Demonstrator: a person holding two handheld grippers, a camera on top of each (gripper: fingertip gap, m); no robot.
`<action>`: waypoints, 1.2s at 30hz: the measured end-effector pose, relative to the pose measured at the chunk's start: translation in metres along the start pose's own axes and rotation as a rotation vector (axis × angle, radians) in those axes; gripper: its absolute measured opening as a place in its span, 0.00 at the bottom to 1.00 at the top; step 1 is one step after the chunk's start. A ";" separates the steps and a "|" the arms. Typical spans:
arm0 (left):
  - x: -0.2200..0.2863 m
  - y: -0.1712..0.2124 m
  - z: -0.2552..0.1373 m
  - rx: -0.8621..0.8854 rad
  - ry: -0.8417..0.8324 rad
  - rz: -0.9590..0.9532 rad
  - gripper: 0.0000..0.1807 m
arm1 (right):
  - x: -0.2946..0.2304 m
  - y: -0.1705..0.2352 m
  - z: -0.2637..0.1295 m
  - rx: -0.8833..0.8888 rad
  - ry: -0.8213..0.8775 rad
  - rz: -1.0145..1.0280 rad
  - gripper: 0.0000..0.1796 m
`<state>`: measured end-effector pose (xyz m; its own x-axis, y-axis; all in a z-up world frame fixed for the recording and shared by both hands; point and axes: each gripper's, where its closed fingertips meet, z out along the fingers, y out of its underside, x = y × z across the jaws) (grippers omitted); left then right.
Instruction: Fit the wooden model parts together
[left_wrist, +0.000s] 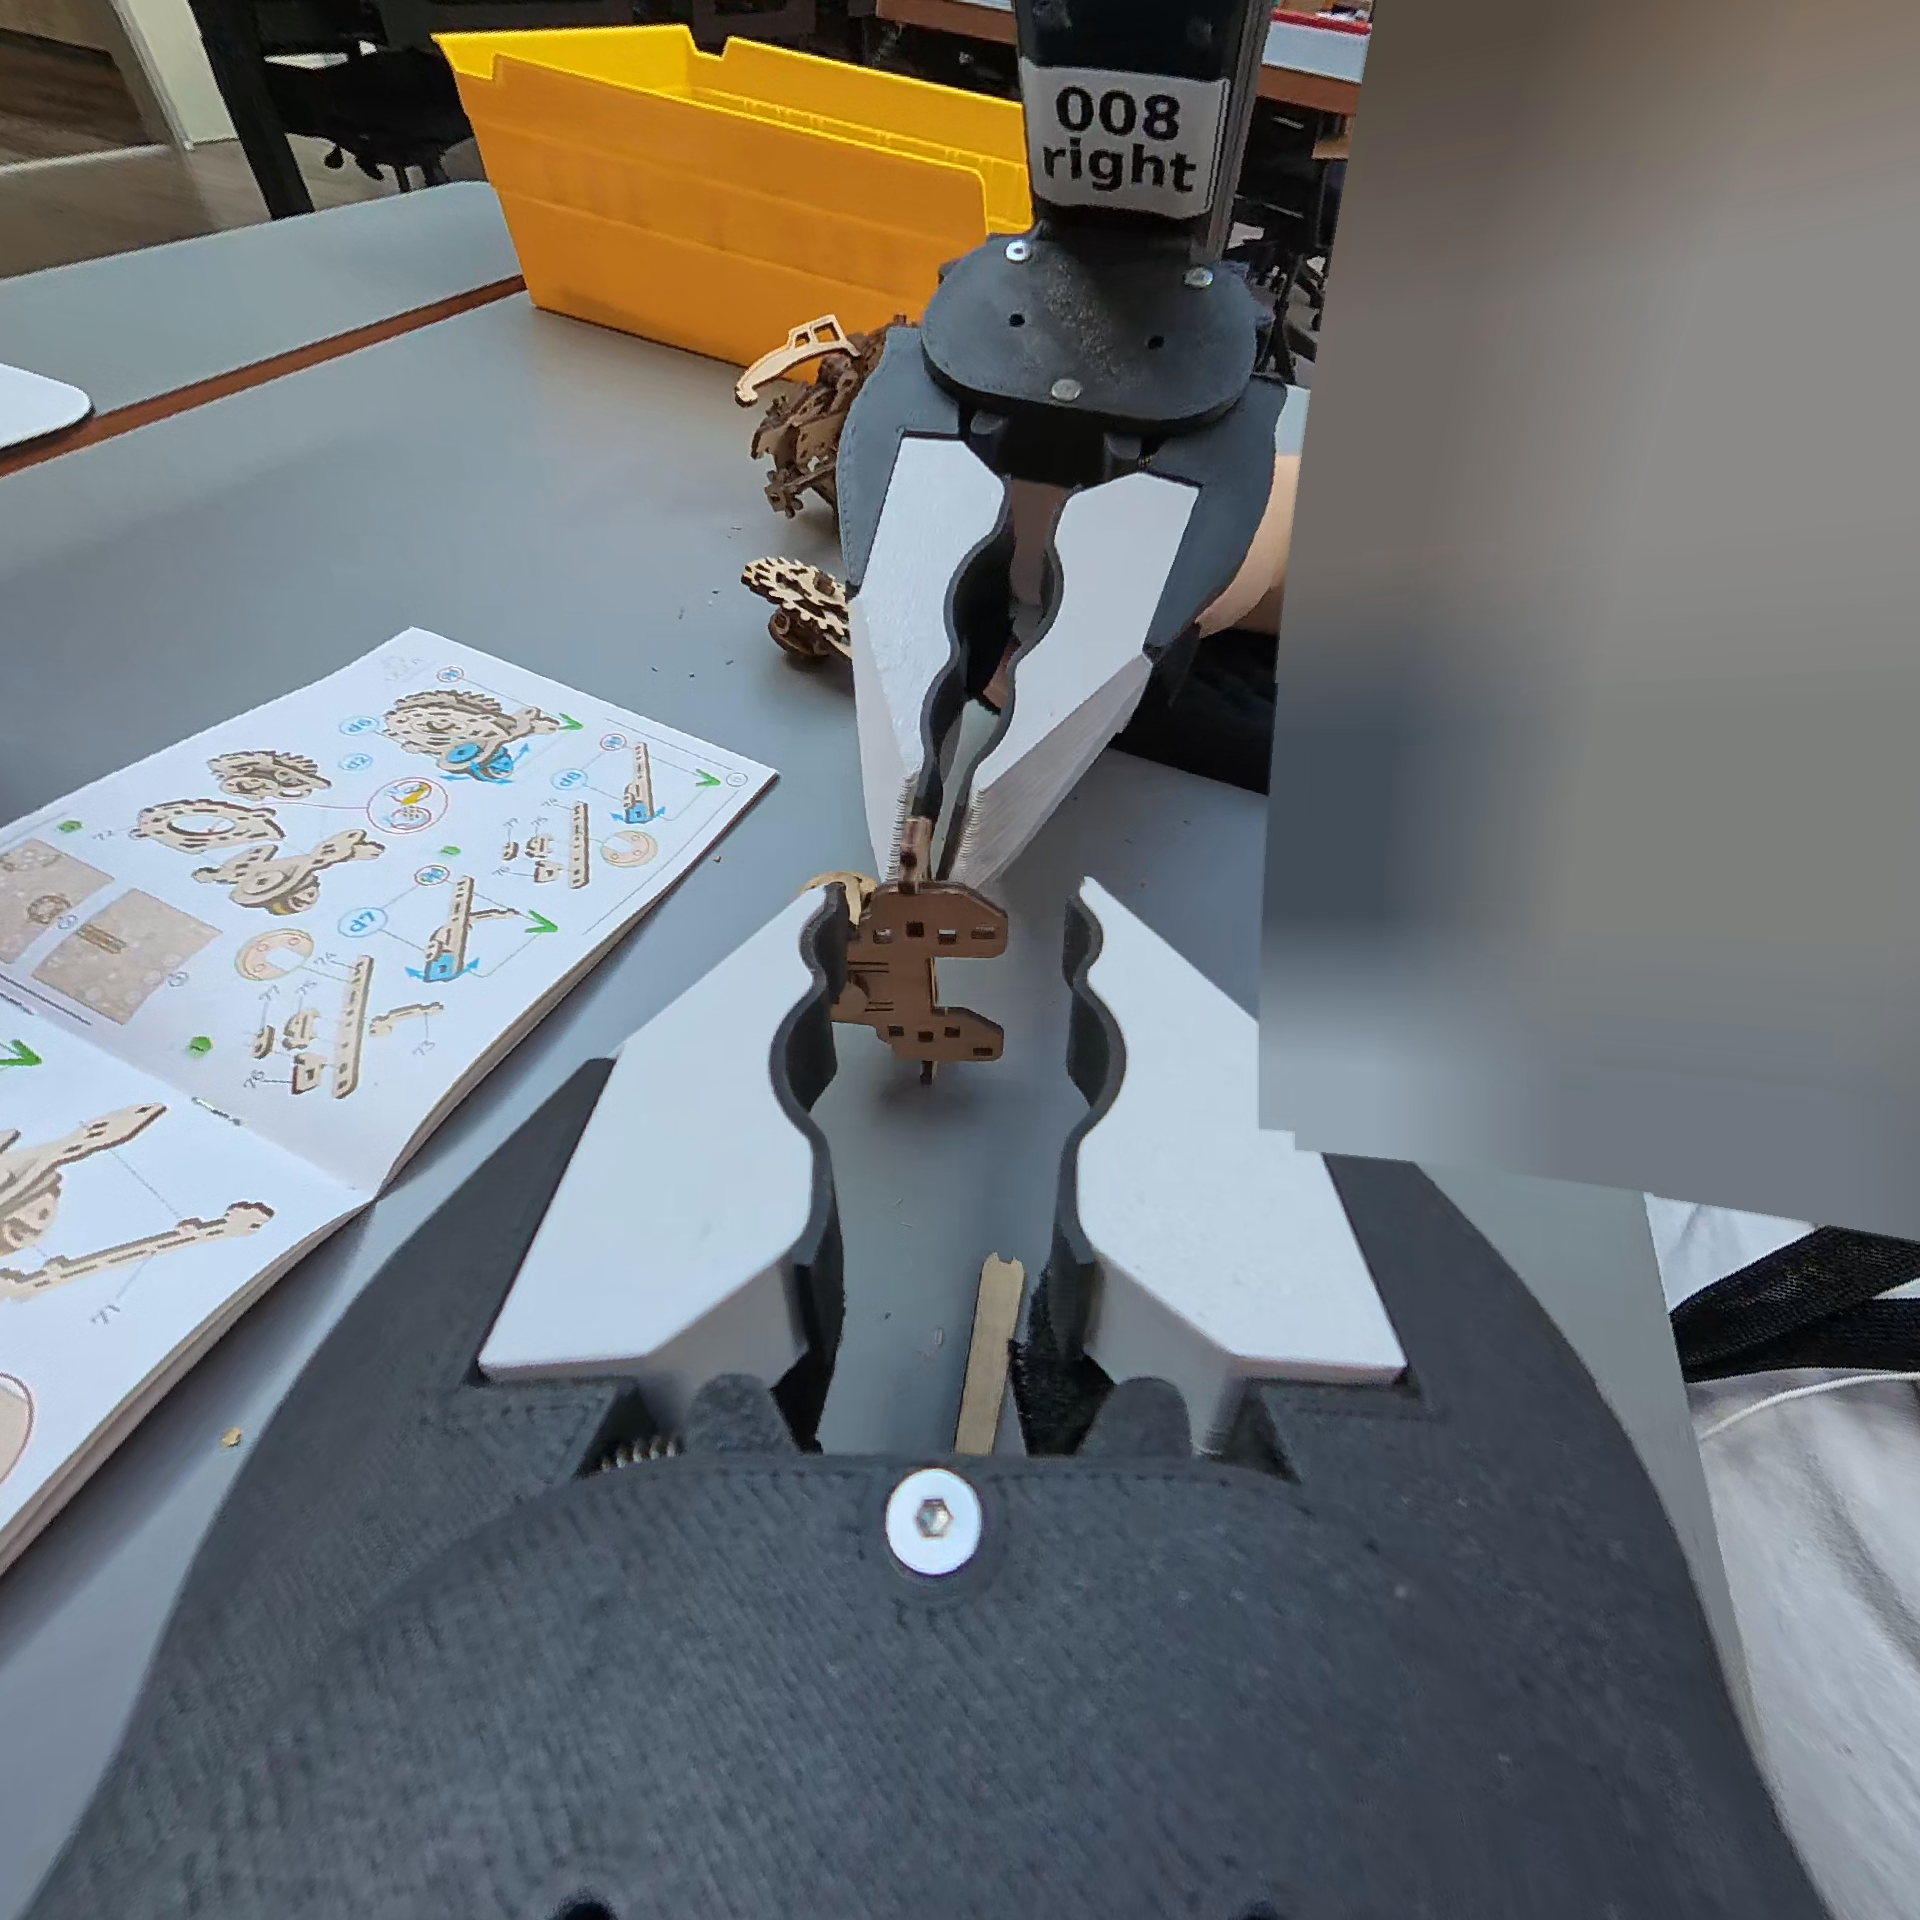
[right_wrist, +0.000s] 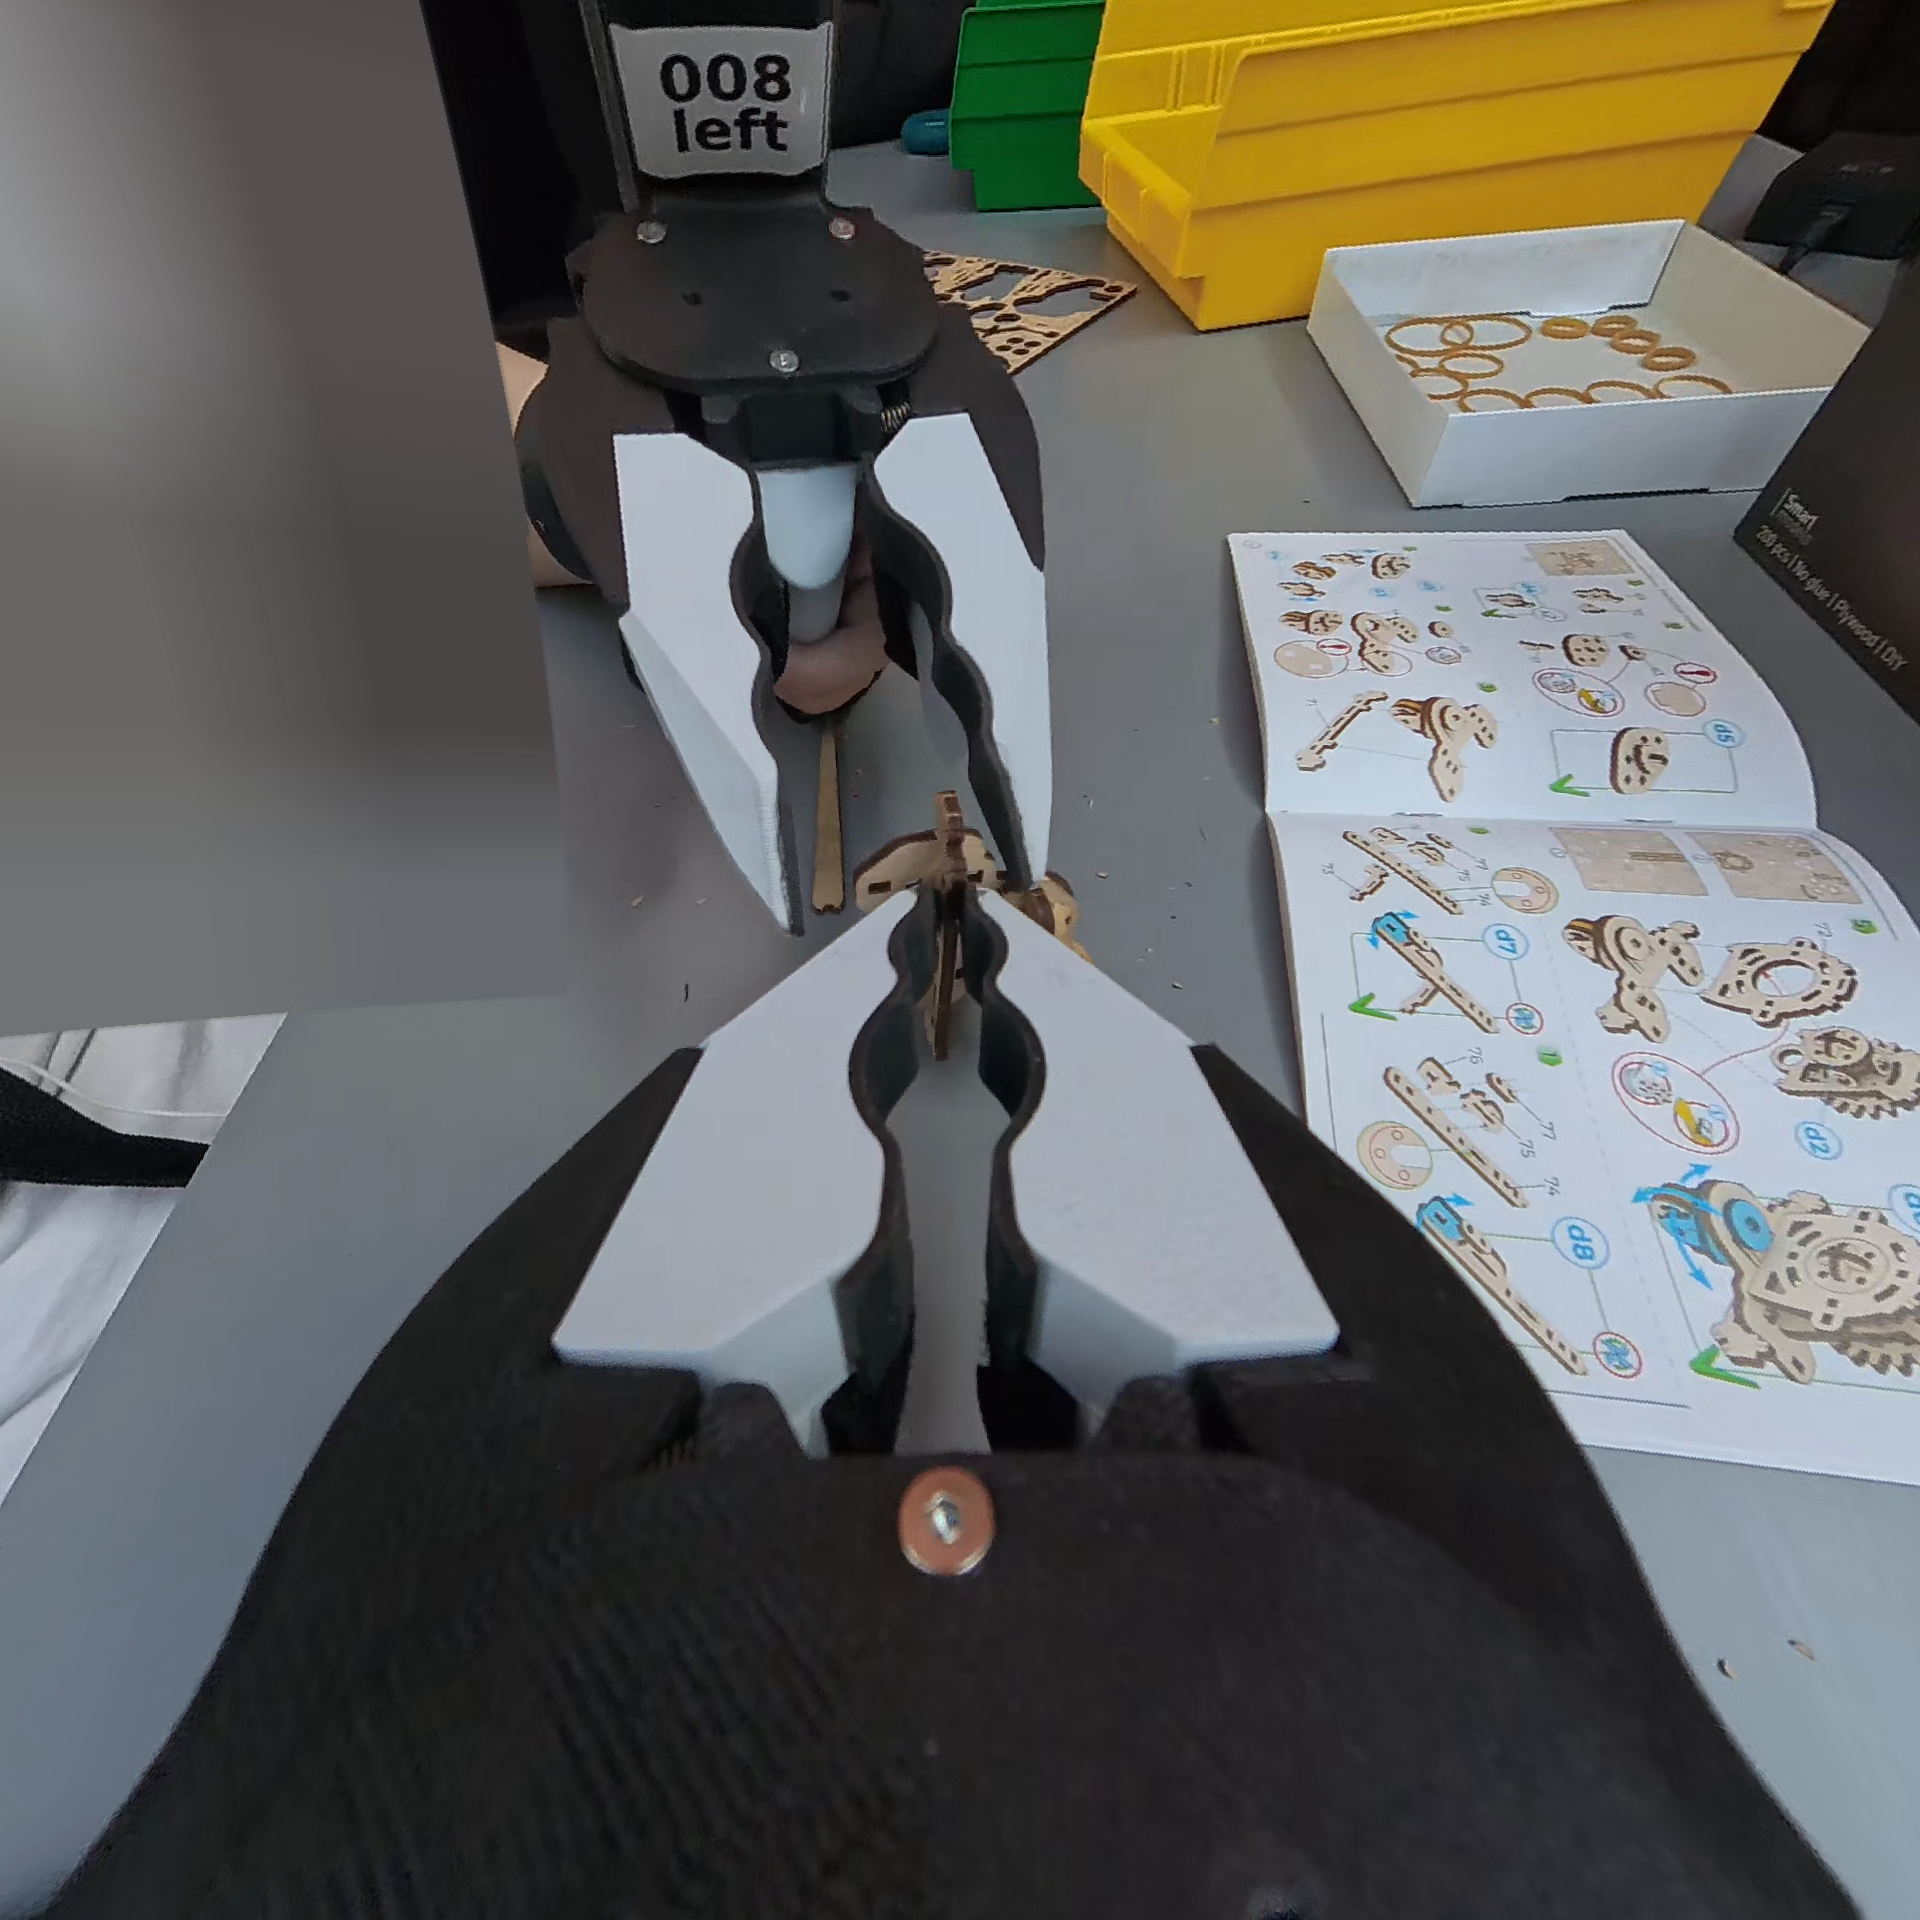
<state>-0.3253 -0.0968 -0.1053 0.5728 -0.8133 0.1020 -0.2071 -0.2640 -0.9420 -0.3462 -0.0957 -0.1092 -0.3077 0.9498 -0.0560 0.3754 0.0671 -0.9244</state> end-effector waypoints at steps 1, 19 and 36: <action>-0.001 0.000 0.000 -0.002 -0.017 0.014 0.21 | 0.000 0.000 0.000 0.000 0.002 0.003 0.01; -0.008 0.004 -0.001 -0.022 -0.066 0.086 0.15 | -0.001 -0.005 0.000 0.049 -0.032 0.023 0.05; -0.007 0.011 -0.006 -0.056 -0.044 0.143 0.14 | 0.002 -0.004 -0.002 0.063 -0.072 0.045 0.01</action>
<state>-0.3365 -0.0969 -0.1146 0.5680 -0.8217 -0.0468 -0.3319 -0.1767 -0.9266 -0.3461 -0.0938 -0.1048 -0.3543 0.9270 -0.1229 0.3357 0.0034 -0.9420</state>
